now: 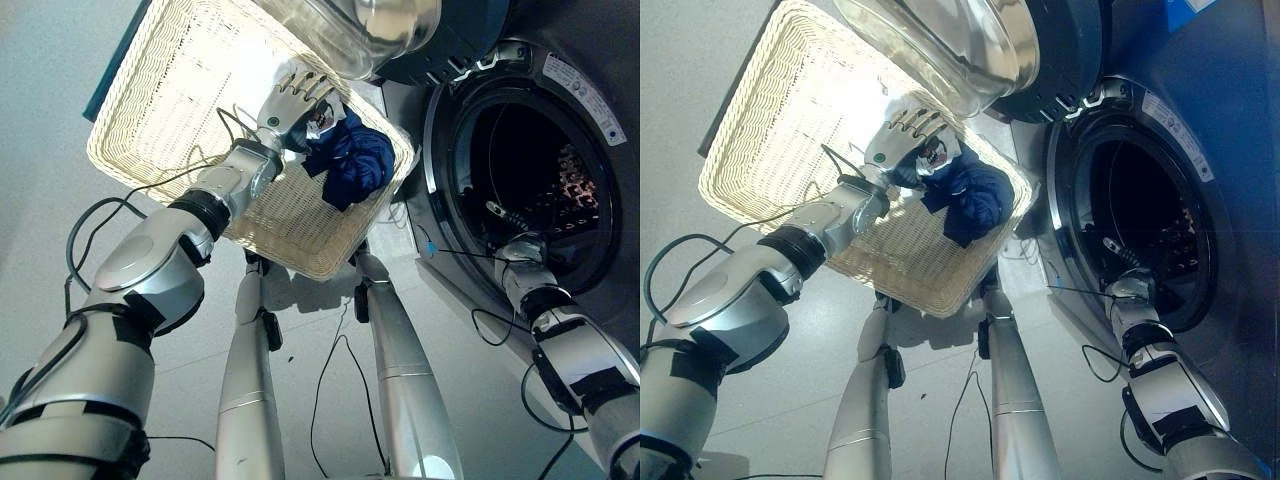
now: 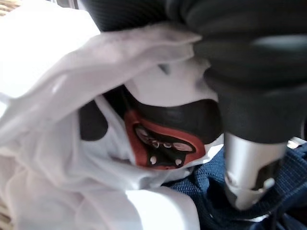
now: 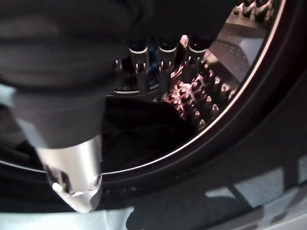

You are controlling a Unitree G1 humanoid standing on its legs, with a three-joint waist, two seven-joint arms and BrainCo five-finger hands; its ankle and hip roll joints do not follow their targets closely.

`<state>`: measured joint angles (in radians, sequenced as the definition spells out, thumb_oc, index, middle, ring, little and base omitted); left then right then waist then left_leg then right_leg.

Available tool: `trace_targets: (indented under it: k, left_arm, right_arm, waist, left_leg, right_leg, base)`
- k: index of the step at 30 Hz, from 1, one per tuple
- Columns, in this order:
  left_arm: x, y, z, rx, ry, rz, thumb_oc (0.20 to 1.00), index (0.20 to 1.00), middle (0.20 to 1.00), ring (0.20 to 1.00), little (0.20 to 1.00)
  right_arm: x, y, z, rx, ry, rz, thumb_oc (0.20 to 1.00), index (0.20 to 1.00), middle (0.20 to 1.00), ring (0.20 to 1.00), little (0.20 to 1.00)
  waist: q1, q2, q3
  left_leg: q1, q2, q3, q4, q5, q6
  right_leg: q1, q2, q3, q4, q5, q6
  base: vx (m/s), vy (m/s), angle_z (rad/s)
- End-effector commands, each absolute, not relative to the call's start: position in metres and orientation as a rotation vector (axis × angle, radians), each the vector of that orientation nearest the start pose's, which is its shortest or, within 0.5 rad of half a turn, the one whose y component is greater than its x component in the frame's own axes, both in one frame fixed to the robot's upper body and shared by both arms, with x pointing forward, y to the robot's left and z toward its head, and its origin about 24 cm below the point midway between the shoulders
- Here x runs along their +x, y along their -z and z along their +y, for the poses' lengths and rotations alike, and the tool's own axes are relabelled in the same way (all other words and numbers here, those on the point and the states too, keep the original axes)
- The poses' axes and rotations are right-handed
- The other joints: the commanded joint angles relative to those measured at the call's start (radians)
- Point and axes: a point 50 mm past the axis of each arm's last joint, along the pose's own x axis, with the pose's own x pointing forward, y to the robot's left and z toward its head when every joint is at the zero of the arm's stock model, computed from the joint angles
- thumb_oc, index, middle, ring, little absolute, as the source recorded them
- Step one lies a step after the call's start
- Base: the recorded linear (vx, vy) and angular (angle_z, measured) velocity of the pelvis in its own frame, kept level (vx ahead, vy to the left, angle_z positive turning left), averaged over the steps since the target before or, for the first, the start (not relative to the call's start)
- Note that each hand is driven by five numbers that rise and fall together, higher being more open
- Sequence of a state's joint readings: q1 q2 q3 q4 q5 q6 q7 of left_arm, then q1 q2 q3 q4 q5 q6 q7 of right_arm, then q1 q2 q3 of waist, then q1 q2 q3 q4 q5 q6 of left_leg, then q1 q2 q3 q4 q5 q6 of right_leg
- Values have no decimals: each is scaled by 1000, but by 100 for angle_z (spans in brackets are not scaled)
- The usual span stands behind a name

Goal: Put the clothes into the washing machine.

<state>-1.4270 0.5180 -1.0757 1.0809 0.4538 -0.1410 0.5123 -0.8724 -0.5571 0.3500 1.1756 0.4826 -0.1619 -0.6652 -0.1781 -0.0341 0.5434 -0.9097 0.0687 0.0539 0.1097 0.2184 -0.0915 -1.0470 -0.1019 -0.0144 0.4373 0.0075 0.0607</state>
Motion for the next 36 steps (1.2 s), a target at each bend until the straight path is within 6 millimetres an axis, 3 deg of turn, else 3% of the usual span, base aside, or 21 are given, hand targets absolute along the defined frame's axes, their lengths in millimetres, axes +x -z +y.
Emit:
trace_targets:
  k: [1,8,15,16,17,18,19,30,36]
  left_arm:
    - [424,-269,155,1621,-250,-575,1000,1000,1000,1000,1000]
    - [423,-255,178,1548,-348,-521,1000,1000,1000,1000,1000]
    - [423,-251,179,1547,-307,-491,1000,1000,1000,1000,1000]
    - [423,-251,178,1548,-301,-490,884,884,884,884,884]
    - [424,-250,177,1557,-282,-480,395,395,395,395,395]
    - [424,-250,176,1558,-279,-478,231,231,231,231,231]
    - [424,-249,176,1558,-268,-474,200,200,200,200,200]
    - [425,-245,173,1552,-191,-421,200,200,200,200,200]
    - [425,-241,172,1517,-172,-412,200,200,200,200,200]
  right_arm:
    - [356,-112,-311,-330,891,24,1000,1000,1000,1000,1000]
    - [352,-114,-318,-375,963,11,1000,1000,1000,1000,1000]
    - [353,-114,-314,-361,939,-6,1000,1000,1000,1000,1000]
    - [353,-114,-314,-360,937,-8,1000,1000,1000,1000,1000]
    - [355,-115,-312,-354,929,-20,1000,1000,1000,1000,1000]
    - [355,-116,-311,-353,928,-22,1000,1000,1000,1000,1000]
    - [356,-117,-310,-350,924,-26,1000,1000,1000,1000,1000]
    - [363,-142,-294,-257,888,-201,1000,1000,1000,1000,1000]
    - [366,-157,-279,-119,858,-304,1000,1000,1000,1000,1000]
  waist:
    - [-12,-20,-23]
    - [-1,-24,-23]
    - [1,-31,-23]
    - [1,-31,-23]
    - [0,-33,-23]
    - [0,-33,-23]
    - [0,-34,-23]
    - [-3,-36,-23]
    - [-4,-36,-23]
  left_leg:
    - [-7,-17,57,117,-133,-25]
    - [-14,-17,43,120,-131,-26]
    - [-19,-16,39,124,-132,-25]
    - [-19,-16,39,124,-132,-25]
    - [-22,-16,38,126,-133,-25]
    - [-22,-16,38,127,-133,-25]
    - [-23,-15,37,128,-133,-25]
    - [-30,-16,37,129,-134,-28]
    - [-33,-13,40,127,-131,-33]
  right_leg:
    - [59,53,-22,-222,174,95]
    - [59,53,-27,-216,171,95]
    - [56,53,-28,-213,170,96]
    - [56,53,-28,-213,170,96]
    - [54,53,-29,-212,170,97]
    - [54,53,-29,-212,170,97]
    - [54,53,-29,-212,171,97]
    - [47,53,-27,-212,171,98]
    - [43,54,-25,-210,167,98]
  base:
    - [0,0,0]
    - [0,0,0]
    - [0,0,0]
    - [0,0,0]
    - [0,0,0]
    - [0,0,0]
    - [0,0,0]
    - [0,0,0]
    - [0,0,0]
